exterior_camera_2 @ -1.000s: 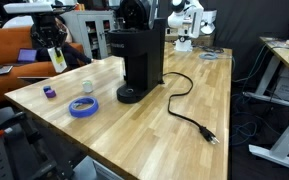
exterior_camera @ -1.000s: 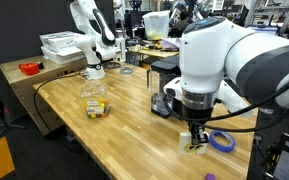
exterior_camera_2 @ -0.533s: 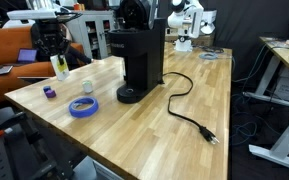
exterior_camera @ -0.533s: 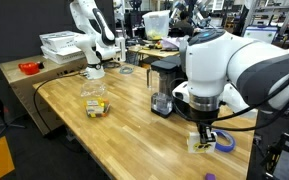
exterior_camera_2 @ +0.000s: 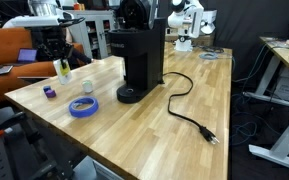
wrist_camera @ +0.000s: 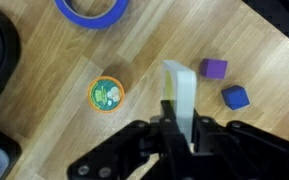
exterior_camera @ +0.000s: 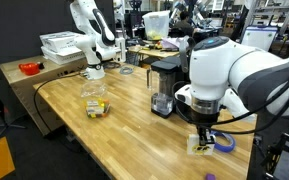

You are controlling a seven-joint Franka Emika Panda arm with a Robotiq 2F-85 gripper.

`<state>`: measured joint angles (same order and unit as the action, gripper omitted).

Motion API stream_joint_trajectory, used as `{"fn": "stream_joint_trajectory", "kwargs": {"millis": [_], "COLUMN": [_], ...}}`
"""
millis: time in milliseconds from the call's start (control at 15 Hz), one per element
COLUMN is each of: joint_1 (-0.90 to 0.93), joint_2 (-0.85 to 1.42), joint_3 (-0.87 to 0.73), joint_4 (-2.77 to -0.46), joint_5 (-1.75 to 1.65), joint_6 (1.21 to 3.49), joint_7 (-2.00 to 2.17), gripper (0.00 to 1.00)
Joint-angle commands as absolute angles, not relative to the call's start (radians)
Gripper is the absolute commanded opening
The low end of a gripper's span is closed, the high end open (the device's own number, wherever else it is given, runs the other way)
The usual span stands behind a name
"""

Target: Place the book between the blocks and the cup

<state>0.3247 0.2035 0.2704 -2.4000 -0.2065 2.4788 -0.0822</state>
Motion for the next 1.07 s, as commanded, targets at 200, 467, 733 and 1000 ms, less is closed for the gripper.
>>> {"fn": "stream_joint_trajectory", "kwargs": {"millis": [200,467,733,1000], "joint_1": [0.298,0.294,0.295,0.294], "joint_2": [0.252,0.278,0.294,0.314], "joint_3": [0.261,0.251,0.252,0.252], "joint_4": [-2.413,-2.407,-2.405,-2.403], "joint_5": [-0.201,-0.204,-0.201,-0.201], "joint_6": [2.591,2.615,2.627,2.632], "joint_7": [-0.093,-0.091,-0.093,-0.099], "gripper": [0.04,0.04,0.04,0.04]}}
